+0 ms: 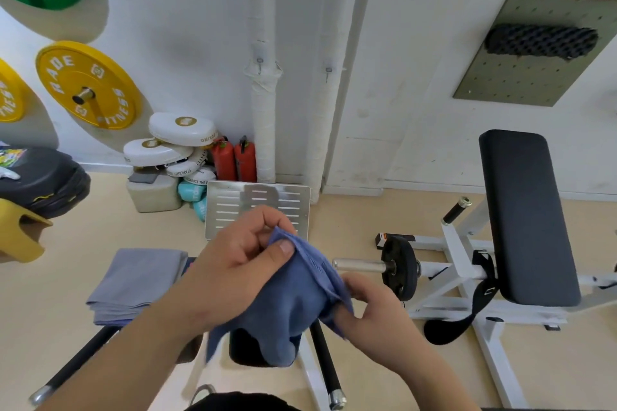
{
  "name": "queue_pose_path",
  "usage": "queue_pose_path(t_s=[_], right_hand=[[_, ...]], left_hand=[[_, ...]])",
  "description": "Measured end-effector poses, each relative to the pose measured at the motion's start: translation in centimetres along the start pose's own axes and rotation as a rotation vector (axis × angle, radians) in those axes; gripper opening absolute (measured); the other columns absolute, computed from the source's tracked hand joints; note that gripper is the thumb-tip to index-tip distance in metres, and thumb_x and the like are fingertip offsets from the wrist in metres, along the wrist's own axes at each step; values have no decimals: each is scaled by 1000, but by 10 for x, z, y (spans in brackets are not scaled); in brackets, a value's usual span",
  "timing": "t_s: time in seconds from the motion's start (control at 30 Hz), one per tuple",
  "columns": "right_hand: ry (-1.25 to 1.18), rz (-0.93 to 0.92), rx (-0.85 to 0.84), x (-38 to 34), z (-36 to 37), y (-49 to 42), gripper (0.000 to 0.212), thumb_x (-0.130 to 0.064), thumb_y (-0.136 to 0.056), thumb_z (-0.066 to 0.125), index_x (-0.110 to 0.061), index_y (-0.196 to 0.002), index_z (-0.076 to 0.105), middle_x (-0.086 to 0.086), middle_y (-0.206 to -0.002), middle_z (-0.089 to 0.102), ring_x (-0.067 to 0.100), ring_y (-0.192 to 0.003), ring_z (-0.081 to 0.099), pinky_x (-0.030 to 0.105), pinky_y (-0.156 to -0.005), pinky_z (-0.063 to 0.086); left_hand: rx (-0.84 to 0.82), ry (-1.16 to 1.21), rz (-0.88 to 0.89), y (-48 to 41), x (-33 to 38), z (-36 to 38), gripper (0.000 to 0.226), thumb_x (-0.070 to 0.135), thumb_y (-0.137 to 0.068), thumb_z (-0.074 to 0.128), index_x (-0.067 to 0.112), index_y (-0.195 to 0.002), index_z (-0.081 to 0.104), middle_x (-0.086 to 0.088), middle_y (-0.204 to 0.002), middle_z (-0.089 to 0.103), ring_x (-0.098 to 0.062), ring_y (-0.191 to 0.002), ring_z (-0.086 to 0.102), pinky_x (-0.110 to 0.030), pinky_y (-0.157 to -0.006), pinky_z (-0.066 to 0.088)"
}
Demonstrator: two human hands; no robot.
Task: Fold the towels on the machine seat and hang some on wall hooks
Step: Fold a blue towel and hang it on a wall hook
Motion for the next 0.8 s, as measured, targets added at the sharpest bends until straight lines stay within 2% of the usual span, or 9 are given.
queue_pose_path(t_s=[0.07,0.13,0.23,0.33,0.4,0.53,0.63,0.7,0.8], right_hand=[[27,32,63,11,-2,0,15,-8,-83,55,-18,-72,51,-7,-63,55,10,-59,47,28,-58,43],[-36,82,71,22,0,0,23,-2,-84,53,-15,-67,42,-9,-57,38,6,-55,32,23,-55,30],[-98,163,57,41,-5,1,21,-9,-91,58,-12,-71,60,-9,-61,46,5,-57,40,24,-60,34],[-131,188,77,54,-20,2,25,-30,-98,62,-15,-80,71,-5,-67,56,6,-64,49,27,-65,39],[-273,193,149,56,-31,3,32,-45,-96,65,-15,-89,75,3,-76,64,14,-74,55,32,-72,41],[-542,193,311,50,-51,2,23,-33,-103,58,-20,-107,77,3,-103,79,21,-102,71,41,-93,54],[-264,132,407,39,-61,0,23,-31,-105,53,-30,-95,74,-5,-86,77,19,-91,71,38,-82,56],[-185,115,486,39,-68,0,24,-32,-104,55,-29,-88,72,1,-77,73,21,-82,69,39,-73,55],[-281,167,571,49,-78,-2,37,-40,-102,59,-10,-84,71,22,-82,68,24,-72,60,37,-67,46]], left_hand=[[85,-55,38,-2,4,-10,21,11,-103,58,28,-92,64,-7,-73,69,-13,-70,63,-24,-67,53],[150,-43,36,-3,3,-18,26,10,-102,57,31,-89,65,1,-70,69,-8,-69,63,-19,-66,52],[286,-72,25,-6,-7,-34,22,13,-102,59,30,-91,66,4,-72,71,-3,-70,63,-16,-67,51],[390,-177,-22,-8,-26,-54,15,19,-102,58,32,-96,65,7,-76,73,2,-69,61,-22,-68,47],[424,-247,-60,-6,-39,-63,16,22,-103,56,36,-97,63,12,-79,72,3,-70,61,-24,-67,44],[436,-323,-103,5,-57,-72,20,27,-104,54,44,-102,64,21,-94,72,5,-88,64,-20,-72,49],[394,-346,-168,11,-67,-70,24,30,-104,53,49,-99,66,15,-92,74,-10,-88,67,-27,-72,53],[392,-351,-134,13,-62,-68,24,30,-103,55,49,-97,68,19,-89,74,-3,-88,67,-19,-71,53],[416,-341,-110,9,-57,-67,19,27,-102,56,37,-95,71,23,-88,74,6,-88,66,-14,-69,51]])
Point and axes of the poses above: each hand's wrist, its own y-axis away from the middle knuckle, its own z-axis out of the palm, x = y × z, the point moved 6 cm from there along -y, towards the middle knuckle
